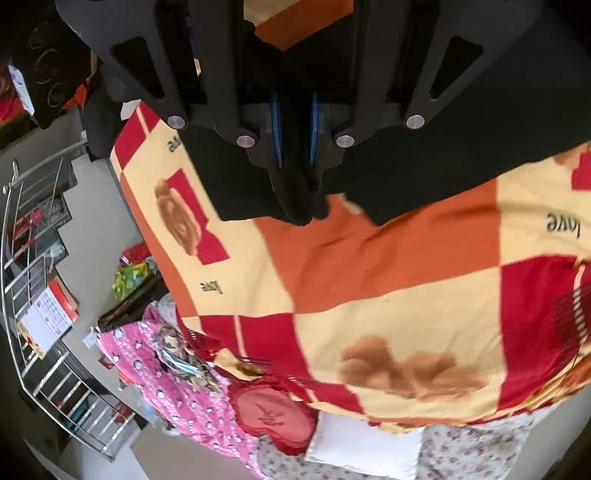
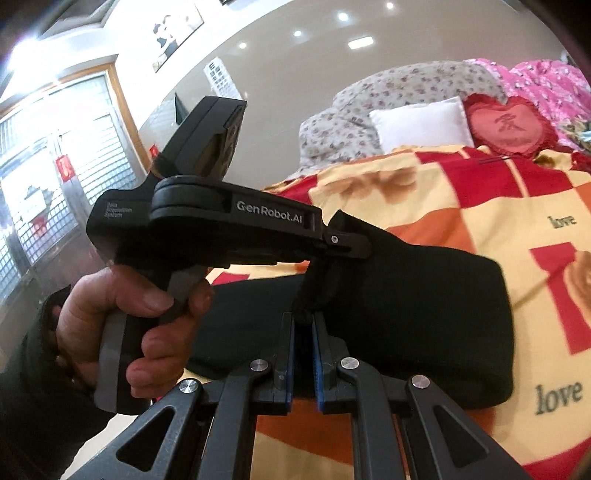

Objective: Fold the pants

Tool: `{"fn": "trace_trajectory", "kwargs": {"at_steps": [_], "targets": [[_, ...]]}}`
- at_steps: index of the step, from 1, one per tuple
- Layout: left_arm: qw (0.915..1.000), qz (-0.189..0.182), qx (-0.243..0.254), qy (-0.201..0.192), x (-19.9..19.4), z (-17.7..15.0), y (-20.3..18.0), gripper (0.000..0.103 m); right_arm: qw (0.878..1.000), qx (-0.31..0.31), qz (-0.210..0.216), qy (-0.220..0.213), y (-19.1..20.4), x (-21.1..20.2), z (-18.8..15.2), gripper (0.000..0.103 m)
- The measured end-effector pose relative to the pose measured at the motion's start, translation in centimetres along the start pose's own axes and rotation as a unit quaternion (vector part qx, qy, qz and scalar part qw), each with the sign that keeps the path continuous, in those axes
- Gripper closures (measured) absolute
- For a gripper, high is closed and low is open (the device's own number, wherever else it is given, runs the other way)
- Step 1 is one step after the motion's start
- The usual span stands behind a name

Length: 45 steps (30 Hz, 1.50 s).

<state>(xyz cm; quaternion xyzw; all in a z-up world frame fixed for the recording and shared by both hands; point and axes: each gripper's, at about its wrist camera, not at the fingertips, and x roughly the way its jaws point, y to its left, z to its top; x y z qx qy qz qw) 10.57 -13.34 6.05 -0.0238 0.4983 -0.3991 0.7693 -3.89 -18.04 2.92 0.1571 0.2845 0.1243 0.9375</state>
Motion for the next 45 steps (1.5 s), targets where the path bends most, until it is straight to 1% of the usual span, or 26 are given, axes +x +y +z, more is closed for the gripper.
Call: {"fn": "trace_trajectory", "kwargs": {"at_steps": [5, 9, 11, 12, 14, 15, 16, 18, 19, 21, 22, 23, 24, 25, 27, 28, 29, 30, 32, 34, 36, 39, 41, 42, 43, 45], "targets": [[0.9999, 0.008, -0.013, 0.003, 0.5, -1.2, 1.5, 0.092, 1.000, -0.002, 0.001, 0.020, -0.1, 1.5, -0.3, 0.095], [0.9990, 0.042, -0.005, 0.011, 2.1, -1.9, 1.9, 0.088, 0.999, -0.002, -0.010, 0.046, -0.5, 3.2, -1.3, 0.095], [0.9984, 0.056, 0.000, 0.009, 2.4, -2.1, 2.0, 0.083, 0.998, 0.013, -0.009, 0.057, -0.9, 3.7, -2.0, 0.095], [0.9982, 0.059, 0.003, 0.006, 2.2, -2.2, 1.9, 0.083, 0.998, 0.020, -0.006, 0.057, -1.0, 3.8, -2.1, 0.094], [0.9973, 0.073, 0.011, -0.006, 1.6, -2.1, 1.9, 0.082, 0.998, 0.027, 0.010, 0.054, -1.0, 3.3, -2.3, 0.094], [0.9958, 0.089, 0.014, -0.019, 1.1, -1.9, 2.0, 0.082, 0.998, 0.026, 0.023, 0.052, -0.8, 2.6, -2.3, 0.094], [0.9930, 0.111, 0.015, -0.037, 0.3, -1.8, 2.1, 0.082, 0.998, 0.019, 0.041, 0.051, -0.4, 1.5, -2.2, 0.094], [0.9906, 0.123, 0.014, -0.058, -0.8, -1.7, 2.3, 0.082, 0.997, -0.002, 0.057, 0.044, -0.2, -0.6, -2.0, 0.094], [0.9903, 0.120, 0.016, -0.069, -1.4, -1.9, 2.1, 0.082, 0.998, -0.020, 0.045, 0.034, -0.3, -2.3, -1.8, 0.094], [0.9916, 0.090, 0.037, -0.085, -2.4, -2.8, 0.8, 0.082, 0.999, -0.038, 0.000, 0.024, -1.5, -4.3, -1.1, 0.094], [0.9919, 0.078, 0.048, -0.088, -2.6, -3.2, 0.2, 0.082, 0.998, -0.044, -0.046, 0.029, -2.8, -5.1, -0.6, 0.094], [0.9919, 0.059, 0.070, -0.089, -2.6, -4.1, -0.9, 0.082, 0.995, -0.047, -0.077, 0.037, -3.7, -5.5, -0.2, 0.094], [0.9916, 0.048, 0.082, -0.087, -2.5, -4.8, -1.7, 0.082, 0.993, -0.051, -0.099, 0.044, -4.7, -5.9, 0.1, 0.094], [0.9914, 0.046, 0.091, -0.083, -2.2, -5.4, -2.5, 0.082, 0.991, -0.059, -0.111, 0.053, -5.7, -6.1, 0.4, 0.094], [0.9891, 0.068, 0.112, -0.068, -0.9, -6.7, -3.8, 0.082, 0.987, -0.077, -0.119, 0.070, -6.6, -6.0, 0.8, 0.094], [0.9884, 0.077, 0.115, -0.062, -0.4, -7.1, -4.0, 0.082, 0.986, -0.088, -0.117, 0.075, -6.7, -5.6, 1.1, 0.094], [0.9879, 0.096, 0.113, -0.045, 0.8, -7.6, -3.7, 0.082, 0.986, -0.095, -0.115, 0.078, -6.6, -5.3, 1.4, 0.094], [0.9879, 0.105, 0.108, -0.035, 1.4, -8.0, -3.4, 0.082, 0.985, -0.103, -0.112, 0.082, -6.4, -4.8, 1.7, 0.094], [0.9906, 0.093, 0.087, -0.050, 1.5, -8.7, -2.4, 0.082, 0.986, -0.107, -0.098, 0.087, -6.2, -4.3, 1.6, 0.094], [0.9920, 0.083, 0.074, -0.058, 1.5, -9.0, -2.0, 0.082, 0.984, -0.110, -0.096, 0.103, -6.8, -2.4, 1.7, 0.094], [0.9911, 0.084, 0.077, -0.068, 1.7, -9.2, -2.1, 0.082, 0.979, -0.103, -0.102, 0.143, -8.0, 0.1, 1.1, 0.094], [0.9923, 0.072, 0.067, -0.076, 1.3, -9.3, -1.8, 0.082, 0.979, -0.100, -0.099, 0.150, -8.4, 0.4, 1.0, 0.094], [0.9942, 0.058, 0.048, -0.077, 0.6, -8.2, -1.5, 0.082, 0.976, -0.100, -0.106, 0.162, -8.3, 0.4, 1.1, 0.094], [0.9936, 0.061, 0.045, -0.084, 0.3, -7.5, -1.5, 0.082, 0.974, -0.105, -0.108, 0.167, -8.1, 0.4, 1.3, 0.094], [0.9924, 0.068, 0.044, -0.092, -0.1, -6.8, -1.7, 0.082, 0.974, -0.111, -0.110, 0.167, -7.8, 0.2, 1.8, 0.094], [0.9899, 0.089, 0.036, -0.104, -0.2, -5.1, -1.3, 0.082, 0.976, -0.123, -0.119, 0.135, -7.3, -0.5, 3.5, 0.094]]}}
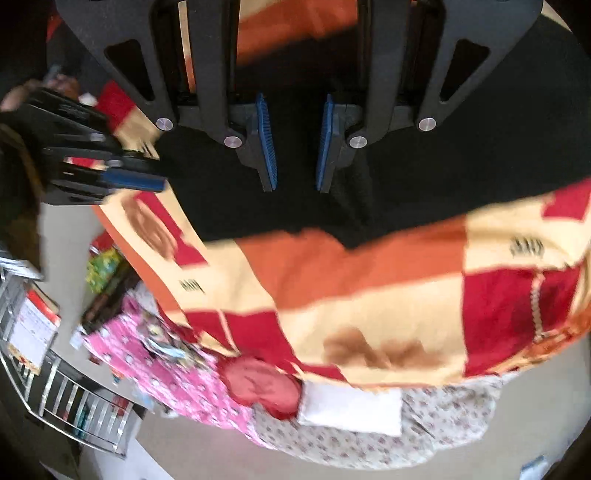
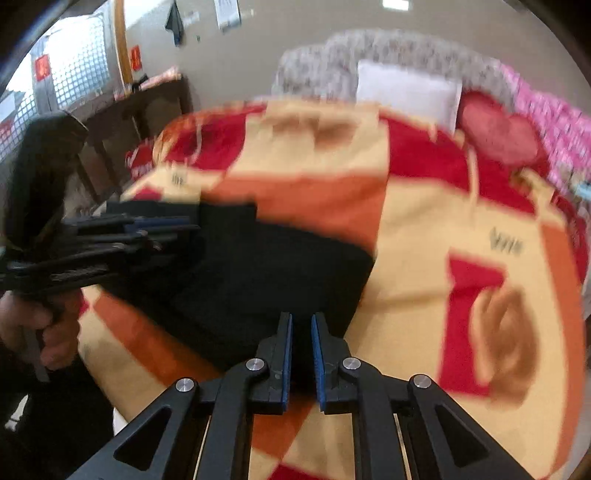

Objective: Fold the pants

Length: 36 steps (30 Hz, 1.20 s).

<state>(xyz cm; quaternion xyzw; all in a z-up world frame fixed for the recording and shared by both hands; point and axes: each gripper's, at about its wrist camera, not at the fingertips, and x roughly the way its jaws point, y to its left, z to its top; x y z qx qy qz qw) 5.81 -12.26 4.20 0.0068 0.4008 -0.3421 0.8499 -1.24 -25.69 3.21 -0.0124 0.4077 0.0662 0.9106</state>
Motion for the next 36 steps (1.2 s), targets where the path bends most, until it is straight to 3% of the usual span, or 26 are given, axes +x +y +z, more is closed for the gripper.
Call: {"fn": "trace_trajectory", "kwargs": {"at_steps": [3, 4, 5, 7, 8, 10, 15, 19, 21, 22, 23, 24, 27, 30, 32, 33, 34, 36], "targets": [[0.9984, 0.028, -0.032, 0.037, 2.6, 0.9, 1.9, 0.082, 0.999, 0.027, -0.010, -0.040, -1.2, 0.0, 2.6, 0.094], [0.9976, 0.036, -0.037, 0.046, 3.2, 0.8, 2.3, 0.080, 0.999, 0.027, -0.011, -0.033, -1.3, 0.9, 3.0, 0.094], [0.9973, 0.047, -0.037, 0.043, 3.4, 0.7, 2.6, 0.070, 0.999, 0.027, -0.014, -0.018, -1.4, 2.1, 3.2, 0.094], [0.9973, 0.035, -0.046, 0.046, 3.7, 0.4, 3.2, 0.070, 0.999, 0.017, -0.023, 0.028, -1.4, 5.4, 2.7, 0.094], [0.9975, 0.031, -0.045, 0.044, 3.7, 0.2, 3.2, 0.070, 0.999, 0.009, -0.025, 0.023, -1.4, 6.4, 2.0, 0.094], [0.9978, 0.028, -0.043, 0.042, 3.7, 0.1, 3.3, 0.070, 1.000, 0.013, -0.026, 0.000, -1.5, 6.4, 1.6, 0.094], [0.9982, 0.038, -0.032, 0.035, 3.8, -0.3, 2.7, 0.070, 0.999, 0.022, -0.027, 0.001, -1.6, 5.4, 1.8, 0.094], [0.9983, 0.034, -0.031, 0.036, 3.8, -0.2, 3.0, 0.070, 0.998, 0.030, 0.021, -0.045, -0.4, 0.2, 1.5, 0.094], [0.9983, 0.034, -0.032, 0.034, 3.9, -0.2, 3.0, 0.070, 1.000, 0.005, 0.022, -0.013, 1.0, 0.4, 0.3, 0.094], [0.9983, 0.035, -0.032, 0.033, 3.8, -0.2, 3.0, 0.070, 0.999, -0.006, 0.019, 0.032, 1.6, 2.0, -0.8, 0.094], [0.9983, 0.037, -0.032, 0.031, 3.9, -0.3, 3.0, 0.070, 0.999, -0.012, 0.020, 0.039, 1.7, 3.0, -1.8, 0.094], [0.9983, 0.037, -0.033, 0.030, 3.8, -0.3, 3.0, 0.070, 1.000, -0.013, 0.020, 0.005, 1.7, 2.8, -2.4, 0.094], [0.9985, 0.028, -0.036, 0.032, 3.7, -0.4, 3.3, 0.070, 1.000, 0.022, 0.017, 0.013, 1.5, 2.0, -1.8, 0.094], [0.9985, 0.020, -0.039, 0.032, 3.7, -0.3, 3.5, 0.070, 0.999, 0.017, 0.035, -0.021, 2.8, -0.5, -1.1, 0.094], [0.9986, 0.022, -0.039, 0.029, 3.7, -0.4, 3.5, 0.070, 0.999, 0.000, 0.035, 0.002, 3.9, 0.6, -1.6, 0.093], [0.9986, 0.024, -0.038, 0.027, 3.7, -0.4, 3.4, 0.070, 0.999, -0.011, 0.032, 0.040, 4.5, 2.6, -2.5, 0.092], [0.9987, 0.025, -0.037, 0.026, 3.7, -0.5, 3.4, 0.070, 0.999, -0.013, 0.030, 0.015, 4.6, 2.7, -3.0, 0.092], [0.9987, 0.022, -0.040, 0.024, 3.7, -0.5, 3.5, 0.070, 1.000, -0.007, 0.027, 0.009, 4.7, 2.5, -3.0, 0.092]]}}
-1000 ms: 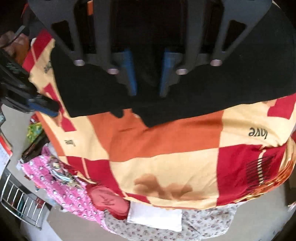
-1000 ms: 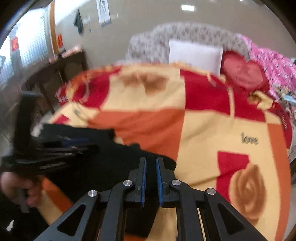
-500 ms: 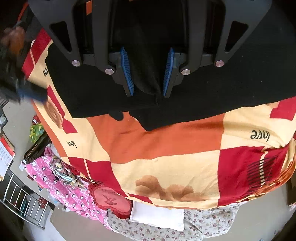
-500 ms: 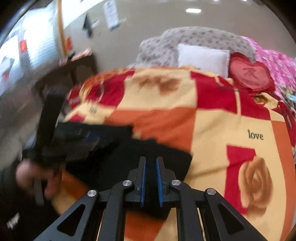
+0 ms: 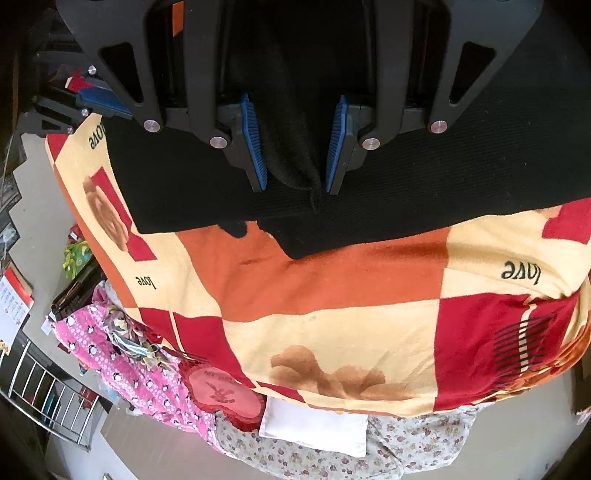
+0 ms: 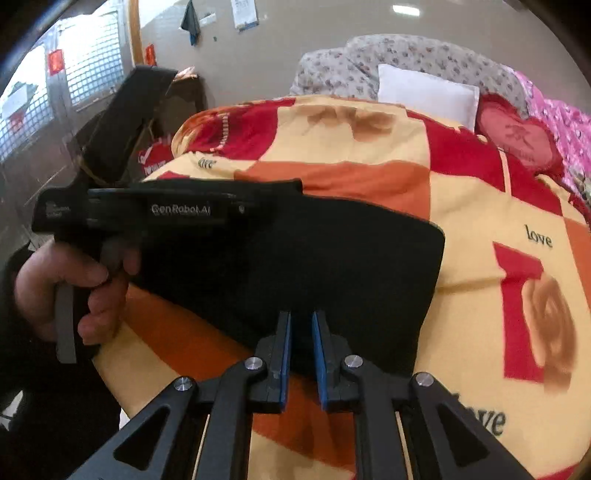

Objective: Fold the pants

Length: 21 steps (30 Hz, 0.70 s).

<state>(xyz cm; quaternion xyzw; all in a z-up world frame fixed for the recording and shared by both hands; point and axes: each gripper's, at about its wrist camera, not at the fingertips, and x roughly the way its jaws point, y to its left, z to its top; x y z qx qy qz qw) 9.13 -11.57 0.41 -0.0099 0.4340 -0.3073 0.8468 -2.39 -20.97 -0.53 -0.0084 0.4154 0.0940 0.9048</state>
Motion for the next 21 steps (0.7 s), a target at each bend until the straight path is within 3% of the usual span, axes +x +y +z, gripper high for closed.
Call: {"fn": "trace_trajectory", "kwargs": {"at_steps": [4, 8, 11, 12, 16, 19, 21], "targets": [[1.0000, 0.002, -0.007, 0.000, 0.0, 0.0, 0.0, 0.070, 1.000, 0.017, 0.002, 0.023, -0.1, -0.3, 1.3, 0.092], [0.9999, -0.003, -0.016, -0.001, 0.0, 0.1, 0.0, 0.069, 1.000, 0.018, 0.017, -0.015, 0.8, -1.3, 3.0, 0.091], [0.9989, -0.025, -0.039, -0.005, -0.6, 0.1, 0.9, 0.070, 0.999, -0.006, 0.036, 0.026, 1.9, 1.8, 2.2, 0.090], [0.9985, -0.027, -0.047, -0.009, -1.1, 0.0, 1.1, 0.070, 0.999, -0.010, 0.033, 0.003, 1.9, 1.4, 1.9, 0.090], [0.9960, -0.021, -0.072, -0.048, -5.8, -1.8, 2.4, 0.069, 0.999, 0.027, 0.035, 0.017, 1.4, 0.4, 3.2, 0.090], [0.9917, -0.026, -0.101, -0.076, -9.5, -4.7, 3.6, 0.069, 0.999, 0.004, 0.033, -0.034, 2.6, -0.8, 5.1, 0.089], [0.9894, -0.022, -0.122, -0.076, -10.8, -6.6, 4.2, 0.069, 0.998, -0.005, 0.045, -0.032, 3.1, 0.5, 5.7, 0.088]]}}
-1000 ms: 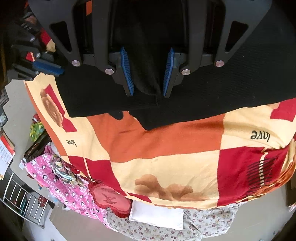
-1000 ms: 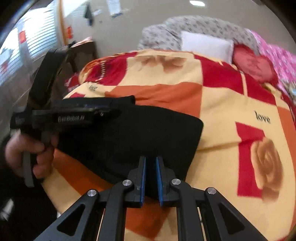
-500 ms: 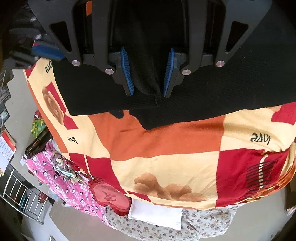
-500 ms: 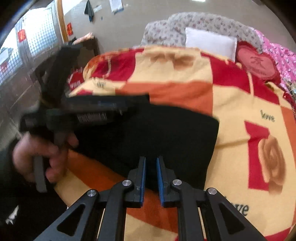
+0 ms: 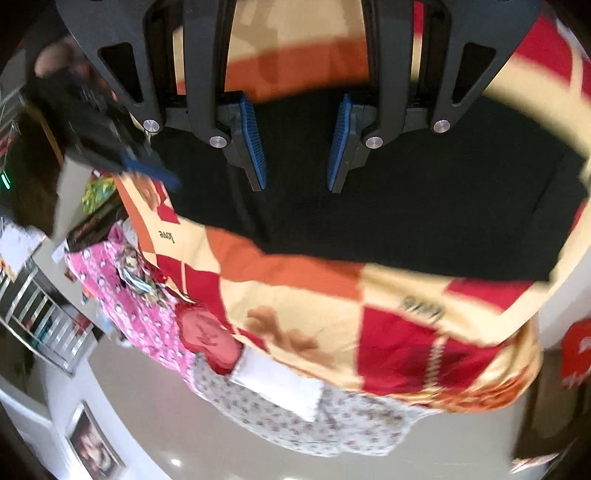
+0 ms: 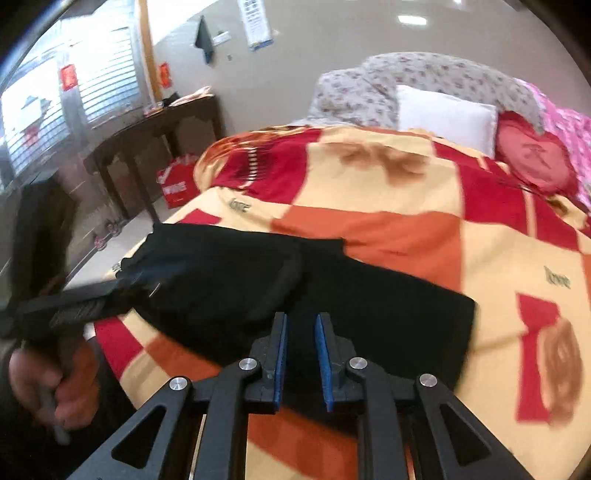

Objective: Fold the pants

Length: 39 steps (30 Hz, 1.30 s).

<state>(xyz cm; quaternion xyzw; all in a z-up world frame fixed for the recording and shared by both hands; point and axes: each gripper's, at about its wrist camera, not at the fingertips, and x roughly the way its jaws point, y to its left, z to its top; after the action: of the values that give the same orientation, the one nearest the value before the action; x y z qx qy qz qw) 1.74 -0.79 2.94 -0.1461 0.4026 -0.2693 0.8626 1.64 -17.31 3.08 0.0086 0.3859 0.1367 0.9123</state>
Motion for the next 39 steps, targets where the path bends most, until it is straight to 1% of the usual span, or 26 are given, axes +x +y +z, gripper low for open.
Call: {"fn": "trace_trajectory", "kwargs": {"at_steps": [1, 2, 3, 4, 5, 6, 8, 10, 11, 12, 13, 14, 15, 16, 21, 23, 25, 28, 30, 31, 32, 33, 34, 36, 38, 39], "targets": [[0.9999, -0.001, -0.012, 0.000, -0.7, -0.8, 0.5, 0.069, 1.000, -0.001, 0.006, 0.015, 0.1, 1.4, 0.1, 0.088], [0.9996, -0.001, -0.028, -0.001, -1.8, -1.8, 1.2, 0.069, 0.999, 0.000, 0.004, 0.045, 0.1, 3.3, 0.0, 0.087], [0.9992, 0.000, -0.038, -0.008, -2.7, -2.4, 1.7, 0.069, 0.998, -0.002, 0.001, 0.059, 0.0, 4.6, -0.2, 0.087], [0.9984, 0.007, -0.052, -0.023, -3.9, -3.1, 2.5, 0.069, 0.999, -0.006, -0.003, 0.037, 0.3, 4.3, 0.0, 0.087], [0.9972, 0.015, -0.065, -0.034, -4.7, -3.5, 3.2, 0.069, 0.999, -0.006, -0.004, 0.043, 0.4, 4.3, 0.3, 0.087], [0.9943, 0.028, -0.092, -0.045, -5.6, -4.0, 4.5, 0.069, 0.999, -0.005, -0.004, 0.036, 0.4, 4.0, 0.5, 0.087], [0.9863, 0.047, -0.147, -0.059, -6.7, -4.7, 7.0, 0.065, 1.000, -0.006, -0.004, 0.005, 0.2, 3.6, 0.8, 0.087], [0.9776, 0.068, -0.186, -0.070, -7.0, -5.3, 8.7, 0.062, 1.000, 0.000, -0.007, -0.005, -0.1, 3.8, 0.8, 0.087], [0.9743, 0.072, -0.203, -0.066, -6.9, -5.3, 9.5, 0.062, 1.000, 0.010, -0.007, -0.002, -0.4, 4.3, 0.8, 0.087], [0.9735, 0.065, -0.209, -0.066, -6.7, -5.3, 9.8, 0.062, 1.000, 0.022, -0.004, 0.004, -0.9, 5.2, 0.6, 0.087], [0.9734, 0.062, -0.209, -0.070, -6.6, -5.2, 9.9, 0.062, 0.999, 0.031, -0.003, 0.007, -1.3, 5.1, 0.2, 0.087], [0.9737, 0.070, -0.205, -0.072, -6.3, -5.0, 9.8, 0.062, 0.999, 0.036, 0.000, 0.005, -1.5, 4.7, 0.0, 0.087], [0.9733, 0.073, -0.204, -0.076, -6.2, -4.7, 9.9, 0.062, 0.999, 0.038, 0.004, -0.011, -1.6, 5.0, -0.3, 0.087], [0.9722, 0.077, -0.207, -0.078, -5.9, -4.5, 10.0, 0.062, 0.999, 0.037, 0.005, -0.017, -1.6, 3.7, -0.8, 0.087], [0.9676, 0.071, -0.225, -0.090, -5.2, -3.6, 11.1, 0.059, 0.998, 0.056, 0.025, -0.025, -2.3, 3.3, -1.3, 0.086], [0.9638, 0.071, -0.236, -0.101, -5.3, -3.3, 11.6, 0.059, 0.997, 0.069, 0.036, -0.028, -2.7, 3.2, -1.4, 0.086], [0.9593, 0.079, -0.248, -0.110, -5.4, -3.1, 12.0, 0.059, 0.996, 0.078, 0.044, -0.030, -2.9, 3.2, -1.5, 0.086], [0.9468, 0.084, -0.286, -0.121, -5.7, -2.7, 13.0, 0.059, 0.995, 0.085, 0.051, -0.032, -3.0, 3.1, -1.6, 0.086], [0.9419, 0.086, -0.299, -0.126, -5.8, -2.7, 13.5, 0.061, 0.994, 0.086, 0.053, -0.033, -3.0, 3.1, -1.6, 0.086], [0.9418, 0.093, -0.298, -0.125, -5.7, -2.7, 13.5, 0.071, 0.994, 0.086, 0.053, -0.033, -3.0, 3.0, -1.6, 0.086], [0.9436, 0.109, -0.290, -0.117, -5.5, -2.6, 13.3, 0.077, 0.994, 0.086, 0.053, -0.033, -3.0, 3.0, -1.6, 0.086], [0.9469, 0.121, -0.274, -0.116, -5.4, -2.6, 12.9, 0.079, 0.994, 0.087, 0.054, -0.033, -3.0, 3.0, -1.7, 0.086], [0.9491, 0.129, -0.265, -0.113, -5.3, -2.6, 12.7, 0.085, 0.994, 0.088, 0.055, -0.033, -3.1, 3.0, -1.6, 0.086], [0.9548, 0.148, -0.232, -0.112, -5.2, -2.4, 11.7, 0.089, 0.994, 0.089, 0.057, -0.033, -3.1, 3.0, -1.6, 0.086], [0.9584, 0.173, -0.191, -0.123, -5.3, -2.3, 10.4, 0.091, 0.994, 0.091, 0.059, -0.034, -3.2, 2.9, -1.7, 0.086], [0.9603, 0.197, -0.141, -0.138, -5.4, -2.1, 8.7, 0.091, 0.994, 0.090, 0.058, -0.035, -3.1, 2.7, -1.6, 0.086]]}}
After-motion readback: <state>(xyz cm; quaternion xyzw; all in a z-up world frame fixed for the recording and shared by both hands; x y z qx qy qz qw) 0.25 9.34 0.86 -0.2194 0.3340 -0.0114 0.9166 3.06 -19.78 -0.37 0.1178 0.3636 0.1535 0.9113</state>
